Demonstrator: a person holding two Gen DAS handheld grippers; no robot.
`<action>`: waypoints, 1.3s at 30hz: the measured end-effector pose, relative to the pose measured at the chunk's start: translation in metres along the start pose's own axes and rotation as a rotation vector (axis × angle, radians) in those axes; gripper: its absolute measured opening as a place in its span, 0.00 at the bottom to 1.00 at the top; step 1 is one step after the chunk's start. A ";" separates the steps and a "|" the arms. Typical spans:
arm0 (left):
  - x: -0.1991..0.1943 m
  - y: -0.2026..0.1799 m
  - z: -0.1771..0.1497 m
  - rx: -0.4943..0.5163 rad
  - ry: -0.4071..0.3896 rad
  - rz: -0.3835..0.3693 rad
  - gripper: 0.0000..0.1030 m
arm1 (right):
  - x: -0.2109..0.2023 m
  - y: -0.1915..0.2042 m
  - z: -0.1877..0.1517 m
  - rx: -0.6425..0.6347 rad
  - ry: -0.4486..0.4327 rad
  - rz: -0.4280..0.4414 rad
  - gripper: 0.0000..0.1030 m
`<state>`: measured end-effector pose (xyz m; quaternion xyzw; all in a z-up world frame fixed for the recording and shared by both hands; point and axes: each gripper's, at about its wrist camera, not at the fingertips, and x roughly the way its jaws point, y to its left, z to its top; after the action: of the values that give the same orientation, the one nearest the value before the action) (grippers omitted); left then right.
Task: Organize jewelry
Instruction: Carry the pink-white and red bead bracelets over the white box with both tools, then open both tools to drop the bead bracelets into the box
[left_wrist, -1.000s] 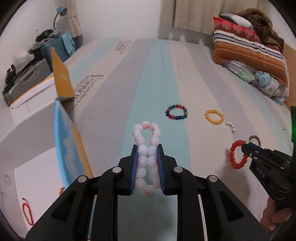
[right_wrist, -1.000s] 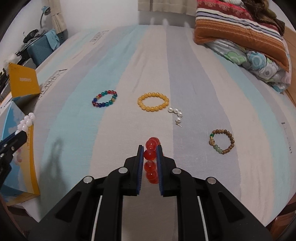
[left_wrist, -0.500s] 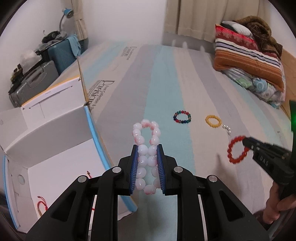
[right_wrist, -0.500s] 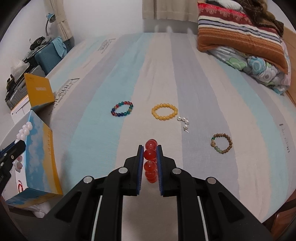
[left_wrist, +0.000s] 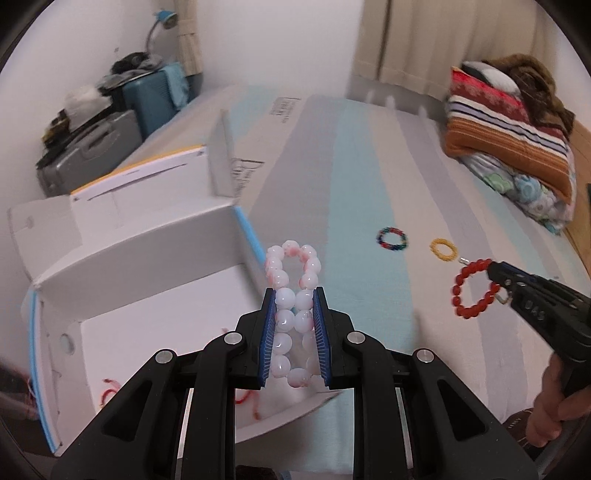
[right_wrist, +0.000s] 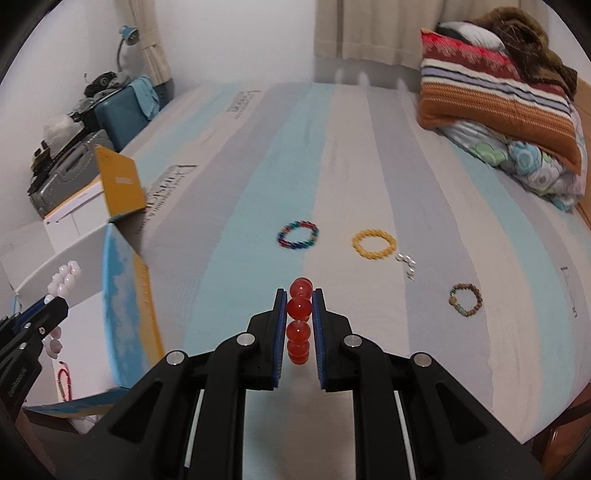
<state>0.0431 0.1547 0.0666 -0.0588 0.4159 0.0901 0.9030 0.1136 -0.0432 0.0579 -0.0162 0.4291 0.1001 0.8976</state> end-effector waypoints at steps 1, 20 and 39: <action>-0.001 0.008 -0.001 -0.010 0.000 0.013 0.18 | -0.002 0.006 0.001 -0.008 -0.005 0.005 0.13; -0.037 0.158 -0.031 -0.229 0.022 0.322 0.19 | -0.033 0.159 -0.001 -0.206 -0.077 0.164 0.12; 0.018 0.220 -0.065 -0.362 0.200 0.321 0.19 | 0.039 0.258 -0.041 -0.309 0.125 0.238 0.12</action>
<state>-0.0399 0.3602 0.0038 -0.1611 0.4843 0.2989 0.8063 0.0561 0.2107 0.0164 -0.1093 0.4624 0.2687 0.8379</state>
